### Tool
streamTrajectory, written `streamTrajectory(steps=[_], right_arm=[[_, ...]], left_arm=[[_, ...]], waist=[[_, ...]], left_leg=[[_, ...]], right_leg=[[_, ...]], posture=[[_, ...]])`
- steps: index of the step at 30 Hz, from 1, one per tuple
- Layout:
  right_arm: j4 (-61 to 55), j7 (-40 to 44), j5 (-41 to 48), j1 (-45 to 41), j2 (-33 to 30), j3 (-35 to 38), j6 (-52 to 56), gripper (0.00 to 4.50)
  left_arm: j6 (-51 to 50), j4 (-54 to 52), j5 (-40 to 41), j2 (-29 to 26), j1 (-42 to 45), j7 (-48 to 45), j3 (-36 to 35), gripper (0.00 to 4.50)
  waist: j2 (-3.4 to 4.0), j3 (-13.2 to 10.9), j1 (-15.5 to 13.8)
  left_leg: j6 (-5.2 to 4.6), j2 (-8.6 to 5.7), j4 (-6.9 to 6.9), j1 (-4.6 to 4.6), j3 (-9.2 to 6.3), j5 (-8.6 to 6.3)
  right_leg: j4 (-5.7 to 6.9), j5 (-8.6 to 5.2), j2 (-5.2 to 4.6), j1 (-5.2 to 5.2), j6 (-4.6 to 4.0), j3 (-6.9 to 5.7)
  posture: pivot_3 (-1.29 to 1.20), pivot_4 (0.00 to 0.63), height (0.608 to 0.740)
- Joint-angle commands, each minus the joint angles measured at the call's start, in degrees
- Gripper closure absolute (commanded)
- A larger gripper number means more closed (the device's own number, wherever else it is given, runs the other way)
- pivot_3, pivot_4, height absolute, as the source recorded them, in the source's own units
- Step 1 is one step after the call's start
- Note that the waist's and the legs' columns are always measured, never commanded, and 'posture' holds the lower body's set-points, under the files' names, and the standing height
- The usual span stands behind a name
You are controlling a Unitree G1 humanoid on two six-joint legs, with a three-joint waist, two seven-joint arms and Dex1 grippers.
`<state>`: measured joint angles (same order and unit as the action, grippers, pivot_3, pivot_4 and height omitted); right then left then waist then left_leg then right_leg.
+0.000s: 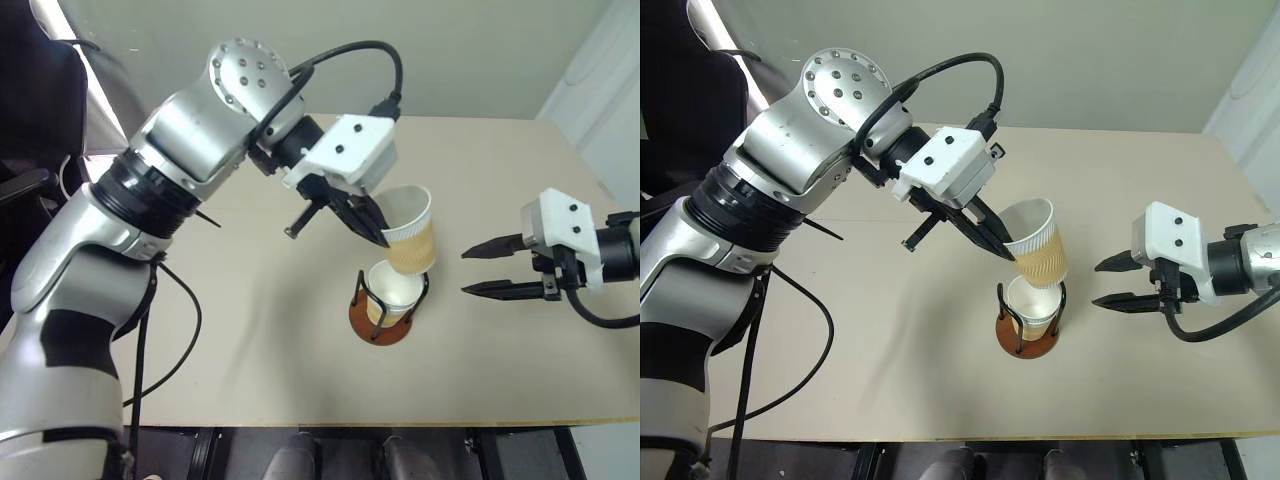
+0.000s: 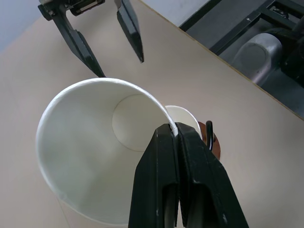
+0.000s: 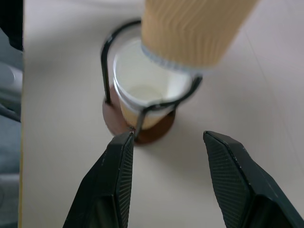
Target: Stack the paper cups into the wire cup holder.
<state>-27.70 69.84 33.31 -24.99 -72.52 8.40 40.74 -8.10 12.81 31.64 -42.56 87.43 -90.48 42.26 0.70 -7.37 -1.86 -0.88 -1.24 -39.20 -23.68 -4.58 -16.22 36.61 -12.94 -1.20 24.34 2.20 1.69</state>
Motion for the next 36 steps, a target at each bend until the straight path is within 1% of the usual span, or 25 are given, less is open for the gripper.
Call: streamTrajectory(steps=[1,7,10,12,14,15,26,36], right_arm=[[0.23,0.11,-1.18,1.5,-1.71,4.66,-1.56,2.18],[0.75,0.42,0.33,1.99,-3.28,9.2,-0.08,2.18],[1.02,0.12,1.38,2.19,-4.06,10.92,2.0,1.59],[0.82,0.05,1.21,2.75,-4.28,11.62,2.14,1.01],[0.51,-0.02,1.38,2.8,-4.32,12.13,2.3,0.28],[0.37,-0.02,1.63,2.64,-4.32,12.4,2.4,0.03],[-0.86,-0.88,7.01,-0.14,-4.39,15.61,5.3,0.03],[-1.11,-3.33,9.57,-2.63,-4.97,15.82,6.97,0.03]], left_arm=[[1.74,-0.59,0.48,0.34,1.74,-2.02,0.13,4.48],[3.58,-0.16,0.38,0.49,1.9,-2.02,2.23,4.48],[4.56,0.18,0.48,0.41,2.17,-2.02,3.31,4.5],[4.97,0.17,0.62,0.1,2.25,-2.02,4.0,4.5],[5.37,0.16,0.72,-0.2,2.3,-2.02,4.71,4.5],[5.8,0.21,0.62,-0.41,2.42,-2.02,5.25,4.5],[9.57,2.12,-0.37,-1.03,3.35,-2.02,9.24,4.5],[12.14,3.34,-1.51,-1.04,3.27,-2.02,11.92,4.5]], waist=[[0.0,0.0,-0.05],[0.0,0.0,-0.03],[0.0,0.0,-0.05],[0.0,0.0,-0.05],[0.0,0.0,-0.05],[0.0,0.0,-0.04],[0.0,0.0,-0.08],[0.0,0.0,-0.08]], left_leg=[[0.0,0.0,0.0,0.0,0.0,0.0],[0.0,0.0,-0.01,0.0,0.02,0.0],[0.0,0.0,-0.01,0.0,0.01,0.0],[-0.01,0.0,-0.02,-0.01,0.01,0.0],[-0.01,0.0,-0.02,-0.01,0.01,0.0],[-0.01,0.0,-0.02,-0.01,0.01,0.0],[-0.04,0.0,-0.06,-0.02,0.01,-0.02],[-0.04,0.0,-0.07,-0.02,0.01,-0.02]], right_leg=[[0.0,0.0,0.0,0.0,0.0,0.0],[0.02,0.0,0.0,0.0,0.01,0.0],[0.02,0.0,0.0,0.0,0.01,0.0],[0.01,0.0,0.0,0.0,0.02,0.0],[0.01,0.0,0.0,0.0,0.02,0.0],[0.01,0.0,0.0,0.0,0.02,0.0],[0.02,-0.01,0.0,0.0,0.03,0.0],[0.03,-0.02,0.0,0.0,0.05,0.0]], posture=[[0.0,0.15,0.74],[0.0,0.15,0.74],[0.0,0.15,0.74],[0.0,0.15,0.74],[0.0,0.15,0.74],[0.0,0.15,0.74],[0.0,0.15,0.74],[0.0,0.15,0.74]])
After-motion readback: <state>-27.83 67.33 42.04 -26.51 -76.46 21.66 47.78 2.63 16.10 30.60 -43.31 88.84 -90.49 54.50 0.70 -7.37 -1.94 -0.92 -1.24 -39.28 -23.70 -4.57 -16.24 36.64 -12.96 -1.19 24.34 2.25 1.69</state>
